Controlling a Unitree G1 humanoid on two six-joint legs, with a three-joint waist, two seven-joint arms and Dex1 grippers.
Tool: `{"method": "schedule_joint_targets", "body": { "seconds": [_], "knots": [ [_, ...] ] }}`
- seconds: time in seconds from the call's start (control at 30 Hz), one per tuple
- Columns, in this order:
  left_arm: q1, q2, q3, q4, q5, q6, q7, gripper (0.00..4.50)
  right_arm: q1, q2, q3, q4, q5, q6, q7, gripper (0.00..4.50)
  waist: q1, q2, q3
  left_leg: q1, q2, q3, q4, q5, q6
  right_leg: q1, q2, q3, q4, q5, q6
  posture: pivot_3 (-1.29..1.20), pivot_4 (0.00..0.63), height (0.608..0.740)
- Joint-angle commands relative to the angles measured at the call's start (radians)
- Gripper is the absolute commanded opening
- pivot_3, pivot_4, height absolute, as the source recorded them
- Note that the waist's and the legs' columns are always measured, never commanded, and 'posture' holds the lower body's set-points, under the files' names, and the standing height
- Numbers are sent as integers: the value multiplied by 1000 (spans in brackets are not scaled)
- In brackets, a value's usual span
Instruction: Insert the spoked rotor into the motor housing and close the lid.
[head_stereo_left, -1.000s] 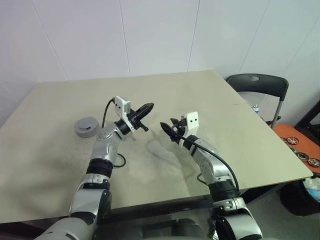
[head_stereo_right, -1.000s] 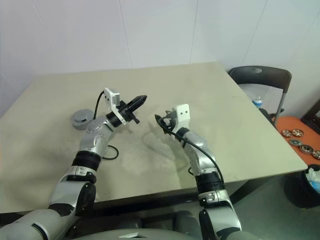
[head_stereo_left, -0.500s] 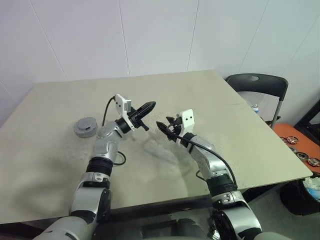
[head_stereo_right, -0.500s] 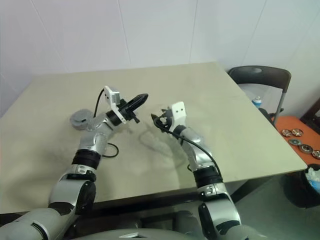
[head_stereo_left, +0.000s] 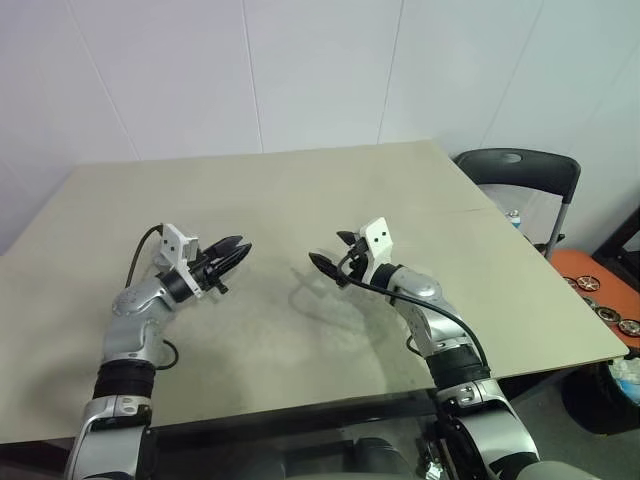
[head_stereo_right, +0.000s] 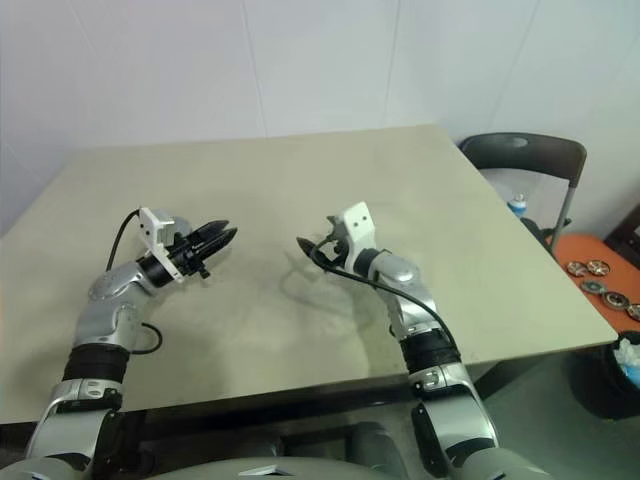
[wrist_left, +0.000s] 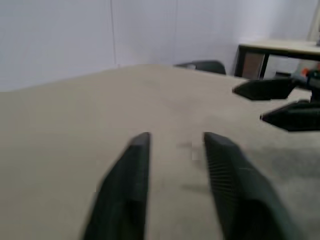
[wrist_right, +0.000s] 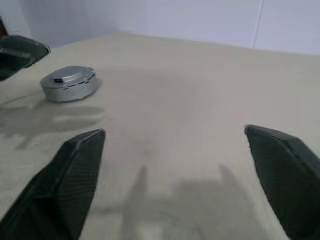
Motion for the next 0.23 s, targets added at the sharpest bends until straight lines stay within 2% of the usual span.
{"method": "schedule_joint_targets", "body": {
  "seconds": [0.03, 0.17, 0.23],
  "knots": [
    [-5, 13, 13, -53, -14, 13, 4, 3070, -2, -3, -2, -55, -1, -20, -9, 4500, 1, 0, 0, 0, 0, 0, 0, 0, 0, 0, 0, 0, 0, 0, 0, 0, 0, 740],
    [-20, -1, 9, -37, -1, 14, 26, 4421, 0, 18, 12, -44, -21, -34, -40, 4500, 0, 0, 0, 0, 0, 0, 0, 0, 0, 0, 0, 0, 0, 0, 0, 0, 0, 740],
    [-25, -5, 3, -39, -7, 27, 22, 4466, -10, 34, 14, -23, -28, -47, -58, 4500, -1, 0, 0, 0, 0, 0, 0, 0, 0, 0, 0, 0, 0, 0, 0, 0, 0, 740]
  ]
}}
